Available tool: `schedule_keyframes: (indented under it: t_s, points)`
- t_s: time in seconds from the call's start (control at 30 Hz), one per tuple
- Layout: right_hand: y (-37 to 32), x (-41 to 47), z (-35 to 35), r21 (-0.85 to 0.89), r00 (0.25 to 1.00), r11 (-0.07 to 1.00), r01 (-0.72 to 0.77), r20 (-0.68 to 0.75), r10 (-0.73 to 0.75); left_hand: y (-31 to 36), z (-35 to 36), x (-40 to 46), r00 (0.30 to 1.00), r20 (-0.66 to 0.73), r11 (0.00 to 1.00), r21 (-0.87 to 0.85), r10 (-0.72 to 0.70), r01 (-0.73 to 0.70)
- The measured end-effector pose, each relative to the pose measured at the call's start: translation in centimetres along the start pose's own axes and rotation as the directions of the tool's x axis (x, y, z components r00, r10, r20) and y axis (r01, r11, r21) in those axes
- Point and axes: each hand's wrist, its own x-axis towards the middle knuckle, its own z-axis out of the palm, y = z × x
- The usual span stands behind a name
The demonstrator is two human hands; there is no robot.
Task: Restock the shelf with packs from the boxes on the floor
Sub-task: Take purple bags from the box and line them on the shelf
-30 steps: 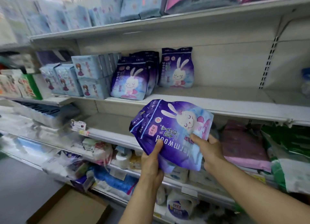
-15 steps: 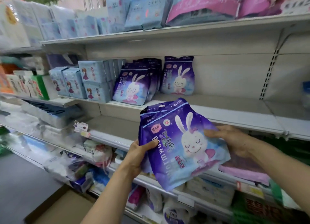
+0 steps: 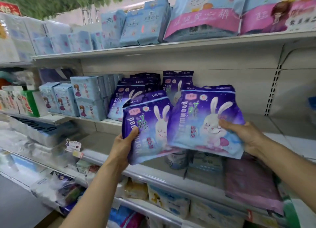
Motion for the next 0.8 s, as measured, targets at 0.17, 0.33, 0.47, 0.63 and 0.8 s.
schedule_keyframes:
  t_s: [0.17,0.33,0.47,0.63,0.8]
  points:
    - [-1.6,3.6,0.7,0.06,0.976,0.995,0.082,-0.209,-0.068,4.0,-2.1,4.8,0.994,-0.045,0.995,0.025,0.102,-0.101]
    - [-1.1,7.9,2.4,-0.098,0.969,0.994,0.041,-0.24,-0.063,6.1,-3.9,9.7,0.989,-0.056,0.988,0.084,0.136,-0.131]
    - [-0.4,11.3,4.8,-0.216,0.97,0.975,0.044,-0.226,-0.094,7.2,-4.6,13.1,0.989,-0.028,0.983,0.113,0.148,-0.144]
    - [-0.4,15.0,8.3,-0.301,0.958,0.951,0.074,-0.243,-0.151,8.2,-5.9,16.7,0.988,0.013,0.98,0.129,0.151,-0.151]
    - [-0.3,18.7,11.2,-0.306,0.967,0.95,0.064,-0.217,-0.135,8.2,-6.7,19.4,0.987,0.053,0.976,0.148,0.151,-0.157]
